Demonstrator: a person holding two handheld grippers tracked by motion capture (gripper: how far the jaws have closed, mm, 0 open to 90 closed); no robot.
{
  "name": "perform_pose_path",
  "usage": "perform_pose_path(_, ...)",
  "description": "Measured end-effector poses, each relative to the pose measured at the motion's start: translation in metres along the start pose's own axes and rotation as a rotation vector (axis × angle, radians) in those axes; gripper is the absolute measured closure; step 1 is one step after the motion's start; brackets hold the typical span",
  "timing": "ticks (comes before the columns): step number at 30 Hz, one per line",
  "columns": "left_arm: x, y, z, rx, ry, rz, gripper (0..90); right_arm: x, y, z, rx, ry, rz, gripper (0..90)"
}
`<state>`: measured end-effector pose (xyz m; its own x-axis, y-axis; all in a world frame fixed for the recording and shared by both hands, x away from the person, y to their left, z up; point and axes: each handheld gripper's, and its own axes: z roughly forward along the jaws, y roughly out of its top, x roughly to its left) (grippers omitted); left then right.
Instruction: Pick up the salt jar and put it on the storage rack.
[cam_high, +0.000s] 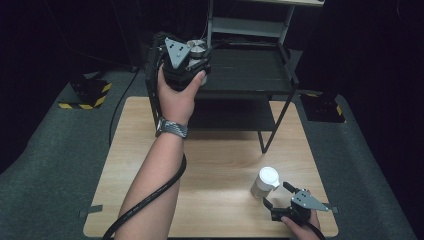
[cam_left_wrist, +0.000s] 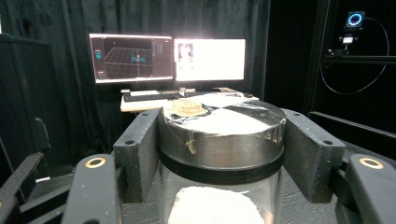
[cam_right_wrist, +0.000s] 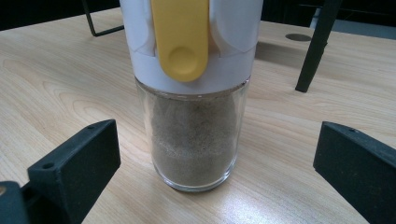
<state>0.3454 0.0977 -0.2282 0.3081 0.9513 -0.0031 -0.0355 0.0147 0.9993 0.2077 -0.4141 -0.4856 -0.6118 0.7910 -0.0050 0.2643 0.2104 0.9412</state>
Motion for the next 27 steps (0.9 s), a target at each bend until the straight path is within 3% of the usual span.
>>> perform_pose_path(16,-0.0032,0.0071,0.0008,0.037,0.011,0.024,31.9,-0.0015,0.0002,-0.0004,0.002,0.007,0.004,0.1)
perform_pose_path(19,-0.0044,0.0076,0.0019,0.053,0.011,0.028,24.9,-0.0016,-0.0001,-0.0005,0.000,0.008,0.003,0.1)
perform_pose_path(27,-0.0078,0.0059,-0.0015,0.034,0.029,0.023,4.5,-0.0010,-0.0003,-0.0006,-0.001,0.006,0.002,0.1)
